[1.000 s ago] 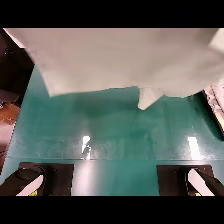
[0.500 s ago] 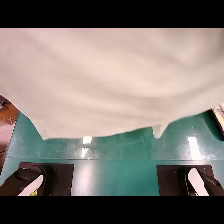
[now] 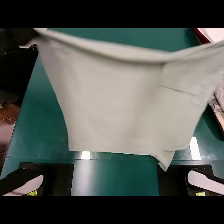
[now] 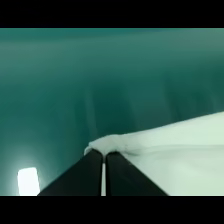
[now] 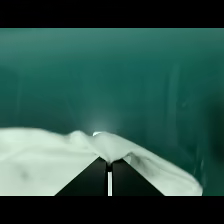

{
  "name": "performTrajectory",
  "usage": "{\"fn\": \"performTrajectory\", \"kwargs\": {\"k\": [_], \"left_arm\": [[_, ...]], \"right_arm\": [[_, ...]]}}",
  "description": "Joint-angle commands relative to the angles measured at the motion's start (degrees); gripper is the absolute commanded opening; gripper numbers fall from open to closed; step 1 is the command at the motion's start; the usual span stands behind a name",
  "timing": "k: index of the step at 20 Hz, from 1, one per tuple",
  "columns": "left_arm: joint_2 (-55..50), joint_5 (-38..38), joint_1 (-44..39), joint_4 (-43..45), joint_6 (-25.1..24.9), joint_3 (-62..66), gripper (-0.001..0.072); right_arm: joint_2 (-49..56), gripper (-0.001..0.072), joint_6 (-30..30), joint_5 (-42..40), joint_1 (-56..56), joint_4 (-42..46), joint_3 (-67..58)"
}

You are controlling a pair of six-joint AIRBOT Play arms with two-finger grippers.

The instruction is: Fold the shirts.

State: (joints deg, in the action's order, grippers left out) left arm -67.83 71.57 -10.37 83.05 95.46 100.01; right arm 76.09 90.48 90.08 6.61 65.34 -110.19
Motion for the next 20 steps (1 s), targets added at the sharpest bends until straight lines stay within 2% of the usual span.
{"fn": "performTrajectory", "kwargs": {"k": [1, 4, 7, 10, 13, 17, 20], "left_arm": [[-12.74, -4.00, 1.92, 1.64, 0.11, -2.69, 0.0031], [-20.04, -14.01, 2.91, 1.64, -2.60, -2.69, 0.0031], [-24.33, -24.35, 2.91, 1.38, -2.91, -2.69, 0.0031], [-26.77, -30.29, 2.91, 1.70, -2.93, -2.69, 0.0031], [-27.74, -29.44, 2.93, 2.51, -5.92, -2.97, 0.0031], [-27.74, -18.49, 2.93, 2.51, -14.78, -4.26, 0.0030], [-27.74, -16.46, 2.93, 2.01, -14.47, -8.66, 0.0030]], "right_arm": [[12.61, 0.0010, 1.22, -1.66, -5.38, 2.25, 2.60], [20.33, 0.0010, 1.16, -9.90, -5.40, 2.25, -0.24], [25.70, 0.0010, -1.20, -18.69, -5.31, 2.27, -4.42], [28.35, 0.0010, -2.69, -24.57, -5.31, 2.36, -5.33], [28.28, 0.0010, -3.13, -25.59, -5.31, 4.94, -2.16], [26.58, 0.0010, -6.25, -17.00, -5.44, 8.41, 4.35], [22.23, 0.0010, -6.51, -17.18, -5.42, 8.33, 13.62]]}}
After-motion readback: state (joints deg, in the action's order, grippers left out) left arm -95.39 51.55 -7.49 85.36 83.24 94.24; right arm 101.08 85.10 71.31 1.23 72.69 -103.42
